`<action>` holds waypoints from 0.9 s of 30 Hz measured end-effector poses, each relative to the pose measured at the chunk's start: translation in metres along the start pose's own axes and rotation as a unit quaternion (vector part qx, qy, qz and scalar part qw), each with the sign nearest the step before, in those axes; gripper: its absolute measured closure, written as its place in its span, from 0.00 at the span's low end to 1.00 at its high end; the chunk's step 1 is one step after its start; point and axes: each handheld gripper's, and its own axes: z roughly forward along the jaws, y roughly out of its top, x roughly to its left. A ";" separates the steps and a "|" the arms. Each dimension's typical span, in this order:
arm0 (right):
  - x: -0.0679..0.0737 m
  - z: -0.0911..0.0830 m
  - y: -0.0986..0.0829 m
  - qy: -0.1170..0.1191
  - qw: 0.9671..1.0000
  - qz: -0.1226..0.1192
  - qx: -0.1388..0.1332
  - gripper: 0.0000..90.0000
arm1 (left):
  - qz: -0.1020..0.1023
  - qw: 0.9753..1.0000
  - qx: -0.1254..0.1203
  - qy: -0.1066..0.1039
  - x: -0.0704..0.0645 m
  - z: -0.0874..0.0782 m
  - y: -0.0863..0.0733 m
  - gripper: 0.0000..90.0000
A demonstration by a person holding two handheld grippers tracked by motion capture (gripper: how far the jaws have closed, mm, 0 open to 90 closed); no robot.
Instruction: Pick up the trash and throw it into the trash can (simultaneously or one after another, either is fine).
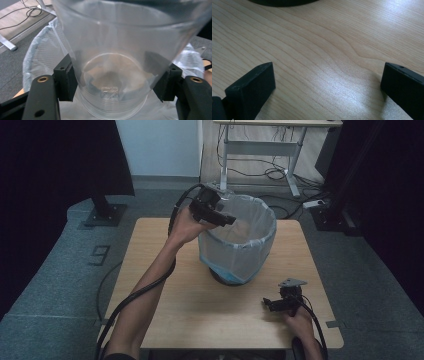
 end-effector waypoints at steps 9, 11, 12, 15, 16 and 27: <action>0.000 0.000 0.000 0.000 1.000 0.000 0.000 0.00 | 0.004 1.000 0.028 -0.002 -0.003 0.019 0.001 0.32; 0.000 0.000 0.000 0.000 1.000 0.000 0.000 0.00 | 0.004 0.999 0.032 -0.002 -0.004 0.023 0.000 0.26; 0.000 0.000 0.000 0.000 1.000 0.000 0.000 0.00 | -0.001 0.999 0.034 -0.002 -0.003 0.024 0.000 0.19; 0.000 0.000 0.000 0.000 1.000 0.000 0.000 0.00 | -0.003 0.999 0.034 0.000 -0.002 0.025 -0.001 0.12; 0.000 0.000 0.000 0.000 1.000 0.000 0.000 0.00 | -0.004 0.999 0.034 -0.001 -0.002 0.024 -0.001 0.08; 0.000 0.000 0.000 0.000 1.000 0.000 0.000 0.00 | 0.007 1.000 0.020 -0.015 -0.001 0.009 -0.009 0.02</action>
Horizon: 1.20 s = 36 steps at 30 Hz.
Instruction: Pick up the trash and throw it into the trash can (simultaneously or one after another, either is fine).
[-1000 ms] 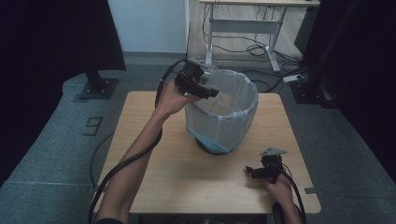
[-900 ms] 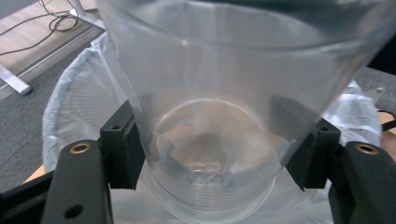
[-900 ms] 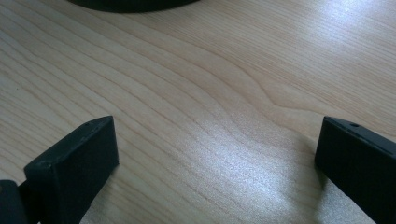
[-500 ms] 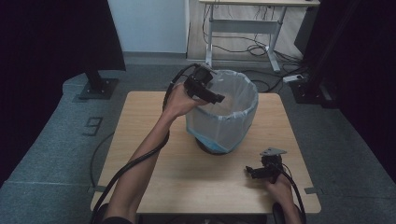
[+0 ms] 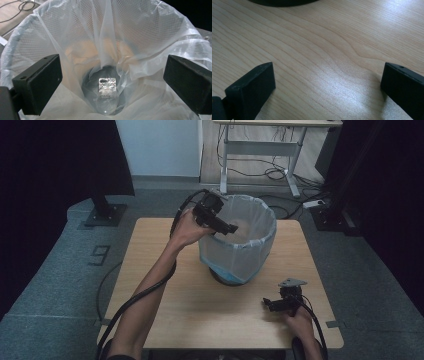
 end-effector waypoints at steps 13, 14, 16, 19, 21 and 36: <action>0.000 0.000 0.000 0.000 1.000 0.000 0.000 0.00 | 0.005 1.000 -0.018 0.014 0.001 -0.022 -0.017 0.01; 0.000 0.000 0.000 0.000 1.000 0.000 0.000 0.00 | 0.006 1.000 -0.020 0.014 0.001 -0.023 -0.019 0.01; 0.000 0.000 0.000 0.000 1.000 0.000 0.000 0.00 | 0.009 0.999 -0.024 0.019 0.001 -0.028 -0.022 0.01; 0.000 0.000 0.000 0.000 1.000 0.000 0.000 0.00 | 0.010 0.999 -0.029 0.018 0.001 -0.032 -0.026 0.01; 0.000 0.000 0.000 0.000 1.000 0.000 0.000 0.00 | 0.011 0.999 -0.031 0.018 0.000 -0.035 -0.029 0.01; 0.000 0.000 0.000 0.000 1.000 0.000 0.000 0.00 | 0.008 0.998 -0.058 0.022 0.000 -0.058 -0.050 0.00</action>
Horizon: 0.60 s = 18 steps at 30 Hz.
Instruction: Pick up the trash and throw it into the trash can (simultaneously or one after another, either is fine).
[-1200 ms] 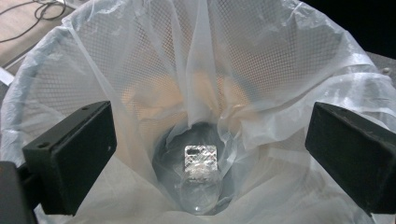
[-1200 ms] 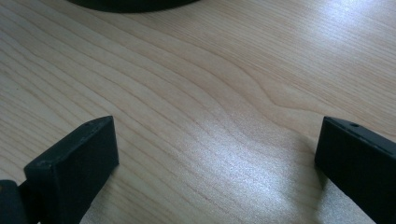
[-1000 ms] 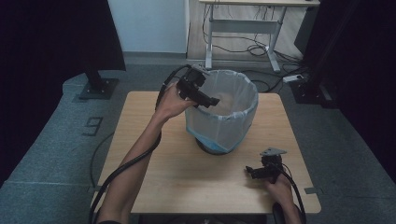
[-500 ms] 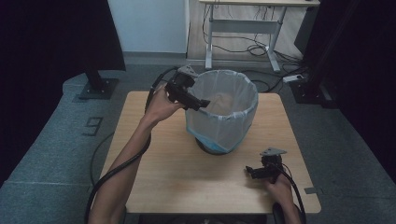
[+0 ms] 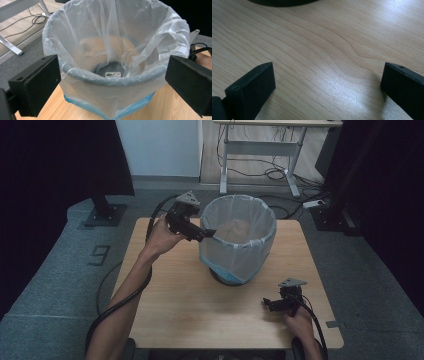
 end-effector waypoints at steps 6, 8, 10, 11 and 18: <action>0.000 0.000 0.000 0.000 1.000 0.001 0.000 0.00 | -0.001 1.000 -0.006 0.004 -0.001 -0.007 -0.010 0.00; 0.000 0.000 0.000 0.000 1.000 0.001 0.000 0.00 | -0.004 1.000 -0.010 0.005 -0.001 -0.009 -0.014 0.00; 0.000 0.000 0.000 0.000 1.000 0.000 0.000 0.00 | -0.005 1.000 -0.013 0.007 0.000 -0.011 -0.018 0.00; 0.000 0.000 0.000 0.000 1.000 0.000 0.000 0.00 | -0.006 1.000 -0.014 0.008 0.000 -0.011 -0.020 0.00; 0.000 0.000 0.000 0.000 1.000 0.000 0.000 0.00 | -0.013 1.000 -0.021 0.016 0.003 -0.017 -0.037 0.00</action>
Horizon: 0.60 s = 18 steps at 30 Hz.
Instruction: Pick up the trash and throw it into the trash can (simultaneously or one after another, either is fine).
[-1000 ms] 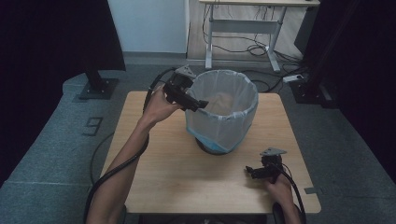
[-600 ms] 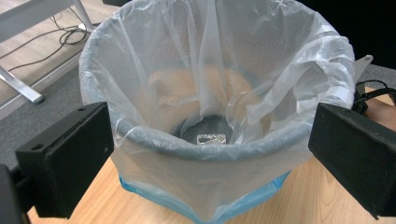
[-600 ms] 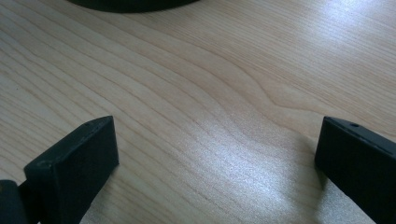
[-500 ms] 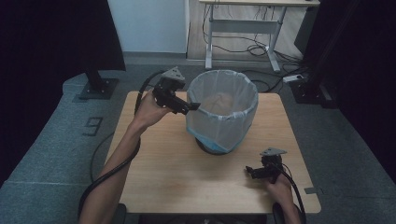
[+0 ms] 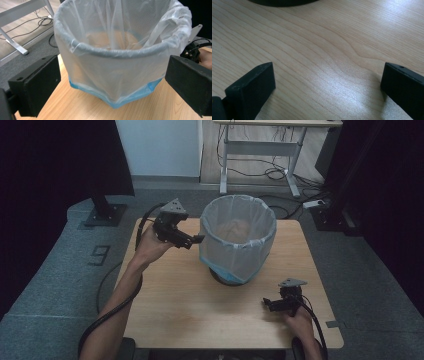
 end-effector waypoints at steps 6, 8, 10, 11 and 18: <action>0.000 0.000 0.000 0.000 1.000 0.000 0.000 0.00 | -0.007 1.000 -0.006 0.006 0.003 -0.005 -0.016 0.00; 0.000 0.000 0.000 0.000 1.000 0.000 0.000 0.00 | -0.010 1.000 -0.008 0.009 0.004 -0.006 -0.022 0.00; 0.000 0.000 0.000 0.000 1.000 0.000 0.000 0.00 | -0.013 1.000 -0.010 0.010 0.005 -0.008 -0.027 0.00; 0.000 0.000 0.000 0.000 1.000 0.000 0.000 0.00 | -0.014 1.000 -0.010 0.011 0.005 -0.008 -0.030 0.00; 0.000 0.000 0.000 0.000 1.000 0.000 0.000 0.00 | -0.020 1.000 -0.011 0.012 0.007 -0.008 -0.048 0.00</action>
